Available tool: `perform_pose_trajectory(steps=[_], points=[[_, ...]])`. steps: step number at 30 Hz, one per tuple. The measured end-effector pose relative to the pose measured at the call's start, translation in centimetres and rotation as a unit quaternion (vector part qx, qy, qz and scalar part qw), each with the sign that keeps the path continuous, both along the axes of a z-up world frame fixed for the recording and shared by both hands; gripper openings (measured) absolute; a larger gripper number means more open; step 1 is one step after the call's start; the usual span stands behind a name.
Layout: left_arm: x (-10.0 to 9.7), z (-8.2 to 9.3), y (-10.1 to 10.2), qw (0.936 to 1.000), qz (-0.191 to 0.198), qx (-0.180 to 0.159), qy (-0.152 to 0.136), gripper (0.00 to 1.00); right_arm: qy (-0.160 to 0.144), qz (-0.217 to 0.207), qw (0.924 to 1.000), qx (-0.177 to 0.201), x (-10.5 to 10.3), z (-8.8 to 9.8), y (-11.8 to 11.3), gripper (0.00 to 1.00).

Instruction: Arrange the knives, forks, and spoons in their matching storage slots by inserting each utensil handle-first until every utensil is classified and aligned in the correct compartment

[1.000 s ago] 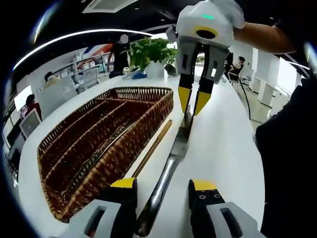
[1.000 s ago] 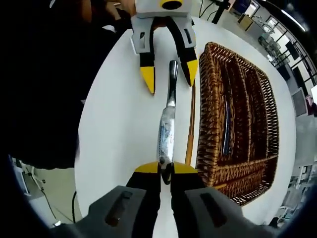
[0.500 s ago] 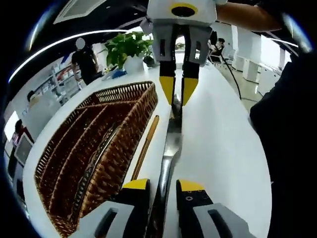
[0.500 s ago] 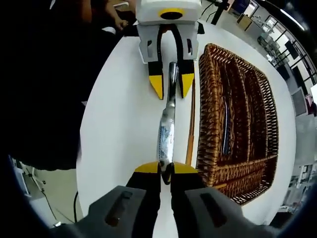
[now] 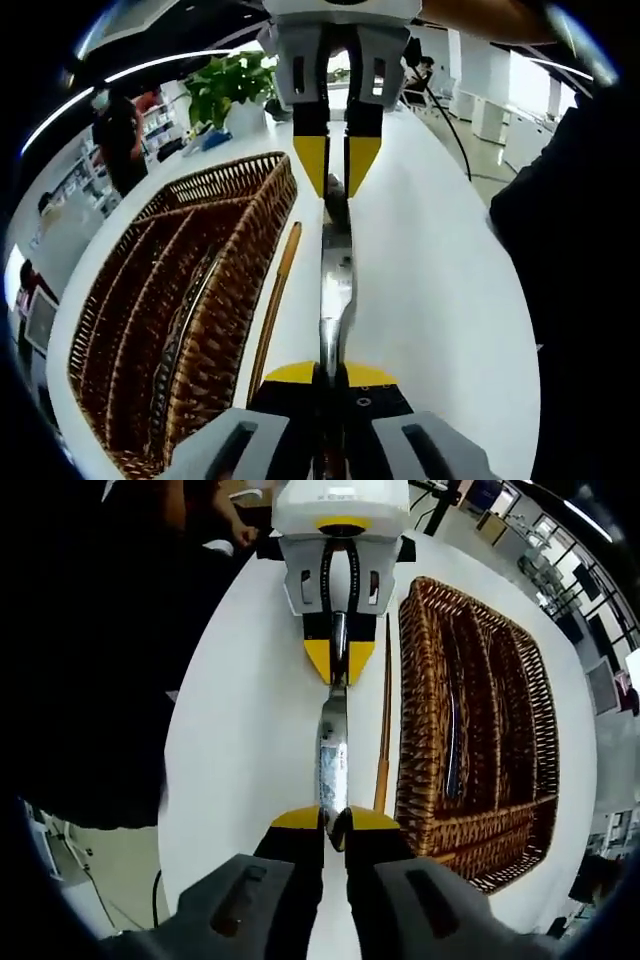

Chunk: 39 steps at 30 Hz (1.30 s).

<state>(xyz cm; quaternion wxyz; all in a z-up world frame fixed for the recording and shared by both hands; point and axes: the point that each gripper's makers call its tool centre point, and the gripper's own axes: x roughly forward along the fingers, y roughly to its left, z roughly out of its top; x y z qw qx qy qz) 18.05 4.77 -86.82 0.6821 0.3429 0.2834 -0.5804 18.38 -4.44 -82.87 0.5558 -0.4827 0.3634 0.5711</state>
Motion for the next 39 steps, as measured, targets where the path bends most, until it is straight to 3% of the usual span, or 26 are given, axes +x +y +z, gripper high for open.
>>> perform_pose_trajectory(steps=[11,15,20,26,29,32,33,35,38,39], points=[[-0.2,1.4,0.5,0.9994,-0.014,0.028,0.013,0.05,0.0,-0.007,0.9994,0.033,-0.5,0.3,0.2,0.06],[-0.6,1.8,0.7,0.9992,-0.018,0.03,0.019,0.05,0.005,-0.033,0.997,0.07,-1.0,1.0,0.3,0.07],[-1.1,1.9,0.9,0.9987,-0.028,0.04,0.017,0.05,-0.016,-0.067,0.9913,0.113,-0.8,2.0,-0.1,0.19],[-1.6,2.5,1.1,0.9984,-0.03,0.044,0.02,0.05,-0.015,-0.108,0.9832,0.146,-1.6,2.4,-1.1,0.29],[-1.6,3.5,1.1,0.9986,-0.025,0.038,0.028,0.05,-0.017,-0.142,0.9735,0.178,-2.0,2.9,-1.5,0.39],[-1.6,4.0,1.3,0.998,-0.028,0.045,0.034,0.05,-0.013,-0.179,0.9587,0.221,-2.6,4.1,-1.2,0.54],[-1.7,4.2,1.4,0.9977,-0.029,0.05,0.038,0.05,-0.018,-0.189,0.9511,0.244,-2.6,4.9,-0.9,0.6],[-1.7,4.5,1.5,0.9972,-0.029,0.056,0.039,0.05,-0.054,-0.216,0.9414,0.253,-2.1,5.8,-1.6,0.73],[-1.6,5.2,1.6,0.997,-0.027,0.062,0.037,0.05,-0.061,-0.256,0.9227,0.282,-2.3,6.1,-2.0,0.93],[-1.6,5.4,1.6,0.997,-0.028,0.062,0.038,0.05,-0.068,-0.274,0.913,0.295,-2.4,6.4,-2.4,0.98]])
